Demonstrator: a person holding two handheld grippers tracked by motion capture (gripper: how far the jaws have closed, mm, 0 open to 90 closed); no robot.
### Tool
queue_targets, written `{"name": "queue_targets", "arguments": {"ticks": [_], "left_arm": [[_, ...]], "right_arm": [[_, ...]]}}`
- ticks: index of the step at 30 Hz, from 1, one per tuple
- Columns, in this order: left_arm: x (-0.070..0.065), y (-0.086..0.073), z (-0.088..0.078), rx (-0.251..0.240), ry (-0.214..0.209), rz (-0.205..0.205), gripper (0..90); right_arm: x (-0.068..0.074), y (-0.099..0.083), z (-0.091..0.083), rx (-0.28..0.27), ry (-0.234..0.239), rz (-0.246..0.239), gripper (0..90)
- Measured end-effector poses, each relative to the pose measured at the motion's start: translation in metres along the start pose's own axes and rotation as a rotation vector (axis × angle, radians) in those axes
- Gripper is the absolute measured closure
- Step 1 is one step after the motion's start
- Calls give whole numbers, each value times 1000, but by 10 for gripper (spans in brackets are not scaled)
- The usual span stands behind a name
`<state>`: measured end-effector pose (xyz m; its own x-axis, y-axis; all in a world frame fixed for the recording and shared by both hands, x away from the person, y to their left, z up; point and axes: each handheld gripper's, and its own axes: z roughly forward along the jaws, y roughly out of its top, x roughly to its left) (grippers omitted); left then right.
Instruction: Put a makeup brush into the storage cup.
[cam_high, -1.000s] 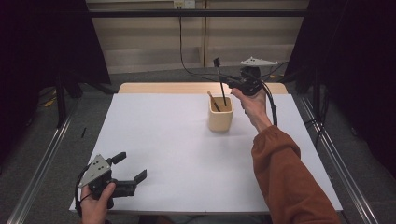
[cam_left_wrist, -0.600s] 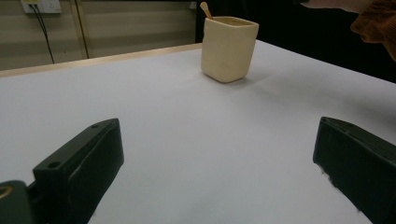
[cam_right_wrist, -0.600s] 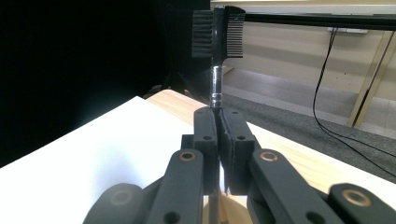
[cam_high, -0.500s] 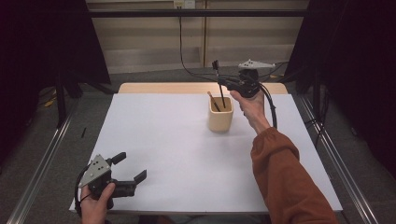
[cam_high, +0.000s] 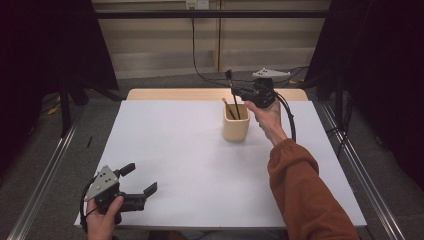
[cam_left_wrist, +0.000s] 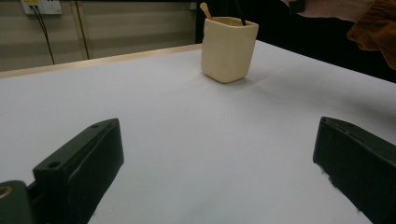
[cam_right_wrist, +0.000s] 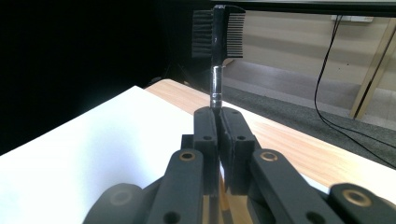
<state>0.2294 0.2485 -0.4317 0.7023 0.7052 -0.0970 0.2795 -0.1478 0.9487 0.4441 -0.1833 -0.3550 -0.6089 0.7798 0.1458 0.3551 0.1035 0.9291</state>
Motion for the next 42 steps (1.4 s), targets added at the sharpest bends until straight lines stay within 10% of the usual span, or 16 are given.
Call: {"name": "queue_targets", "arguments": {"ticks": [42], "left_arm": [[-1, 0, 4, 8, -5, 2, 17]], "right_arm": [[-20, -50, -5, 32, -21, 79, 811]]}}
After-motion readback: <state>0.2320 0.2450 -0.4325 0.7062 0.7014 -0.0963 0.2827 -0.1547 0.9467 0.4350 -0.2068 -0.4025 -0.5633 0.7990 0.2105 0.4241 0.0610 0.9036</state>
